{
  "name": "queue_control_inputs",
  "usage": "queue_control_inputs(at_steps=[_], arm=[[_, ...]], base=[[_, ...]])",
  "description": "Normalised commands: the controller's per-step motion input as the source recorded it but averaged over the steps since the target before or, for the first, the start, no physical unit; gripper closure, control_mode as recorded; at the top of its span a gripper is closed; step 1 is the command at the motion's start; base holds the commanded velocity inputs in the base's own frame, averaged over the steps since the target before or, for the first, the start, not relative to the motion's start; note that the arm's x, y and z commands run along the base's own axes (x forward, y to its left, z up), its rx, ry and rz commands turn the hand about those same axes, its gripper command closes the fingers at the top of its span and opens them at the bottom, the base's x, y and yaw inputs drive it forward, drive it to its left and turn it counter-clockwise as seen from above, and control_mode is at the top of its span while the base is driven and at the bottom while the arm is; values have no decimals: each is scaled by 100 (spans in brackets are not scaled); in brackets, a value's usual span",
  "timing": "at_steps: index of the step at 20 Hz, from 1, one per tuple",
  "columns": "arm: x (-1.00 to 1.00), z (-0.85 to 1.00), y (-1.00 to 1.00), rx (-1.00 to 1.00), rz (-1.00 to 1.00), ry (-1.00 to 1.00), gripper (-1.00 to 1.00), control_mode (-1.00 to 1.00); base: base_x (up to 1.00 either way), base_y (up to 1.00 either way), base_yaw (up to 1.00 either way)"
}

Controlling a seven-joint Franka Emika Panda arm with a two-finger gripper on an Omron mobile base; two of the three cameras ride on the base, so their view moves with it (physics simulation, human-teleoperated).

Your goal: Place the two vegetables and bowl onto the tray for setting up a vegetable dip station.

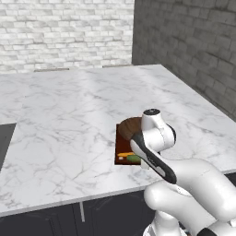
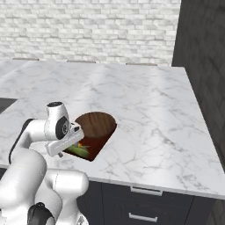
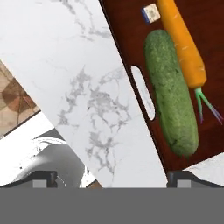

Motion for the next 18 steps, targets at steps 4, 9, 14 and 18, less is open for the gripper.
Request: queue_control_inputs(at_steps=[4, 9, 14, 18], arm=[[-26, 24, 0, 0, -24, 3, -100, -100], [-31, 22, 0, 0, -25, 0, -100, -100], [-37, 17, 1, 0, -25, -5, -100, -100], [-42, 11, 0, 0, -27, -13, -100, -100]], base=[[0, 0, 0], [0, 0, 0], [0, 0, 0], [0, 0, 0]])
